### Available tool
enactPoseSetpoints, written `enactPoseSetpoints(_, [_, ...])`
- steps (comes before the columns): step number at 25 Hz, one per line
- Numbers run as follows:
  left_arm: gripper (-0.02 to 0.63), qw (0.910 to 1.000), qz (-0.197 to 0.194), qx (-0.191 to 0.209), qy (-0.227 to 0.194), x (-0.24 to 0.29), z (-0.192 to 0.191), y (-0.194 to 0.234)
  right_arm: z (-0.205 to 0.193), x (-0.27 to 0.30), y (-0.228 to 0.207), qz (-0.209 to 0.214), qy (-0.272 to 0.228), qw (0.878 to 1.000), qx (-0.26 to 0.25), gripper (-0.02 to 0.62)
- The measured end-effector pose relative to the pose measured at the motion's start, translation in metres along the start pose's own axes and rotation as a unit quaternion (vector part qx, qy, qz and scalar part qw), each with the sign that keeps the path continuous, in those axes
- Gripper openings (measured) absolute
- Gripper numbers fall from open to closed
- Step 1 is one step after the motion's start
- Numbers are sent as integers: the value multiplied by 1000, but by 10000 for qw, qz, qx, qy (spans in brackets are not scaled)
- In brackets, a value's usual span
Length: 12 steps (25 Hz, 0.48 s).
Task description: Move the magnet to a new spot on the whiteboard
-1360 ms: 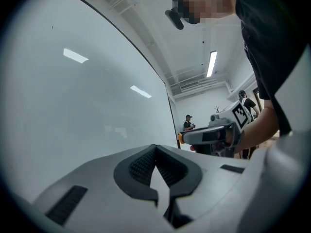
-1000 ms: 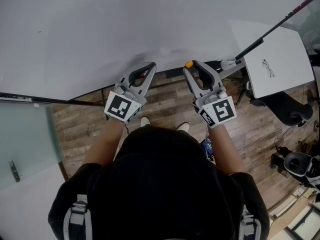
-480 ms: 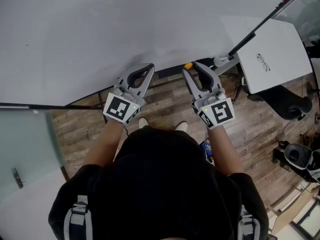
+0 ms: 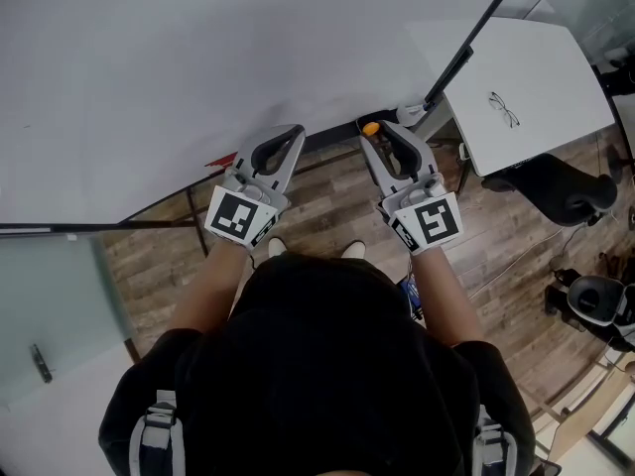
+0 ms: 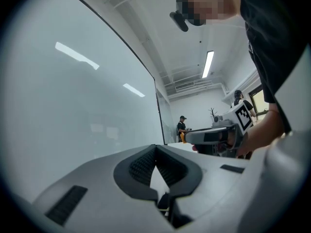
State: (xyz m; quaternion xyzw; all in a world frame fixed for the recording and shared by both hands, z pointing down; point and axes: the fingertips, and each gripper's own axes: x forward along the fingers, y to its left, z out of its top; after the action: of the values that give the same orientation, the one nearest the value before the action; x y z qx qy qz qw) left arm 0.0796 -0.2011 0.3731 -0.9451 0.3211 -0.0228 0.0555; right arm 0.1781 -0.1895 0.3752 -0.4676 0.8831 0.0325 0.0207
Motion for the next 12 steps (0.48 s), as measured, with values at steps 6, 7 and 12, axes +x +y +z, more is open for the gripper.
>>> enactPoseSetpoints(6, [2, 10000, -41, 45, 20, 42, 5, -35, 0, -35, -48, -201, -43, 9998, 8, 118])
enactPoseSetpoints(7, [2, 10000, -39, 40, 19, 49, 6, -41, 0, -40, -57, -232, -48, 9997, 14, 118])
enactPoseSetpoints(12, [2, 9999, -145, -17, 17, 87, 7, -66, -3, -58, -92, -364, -21, 9993, -40, 118])
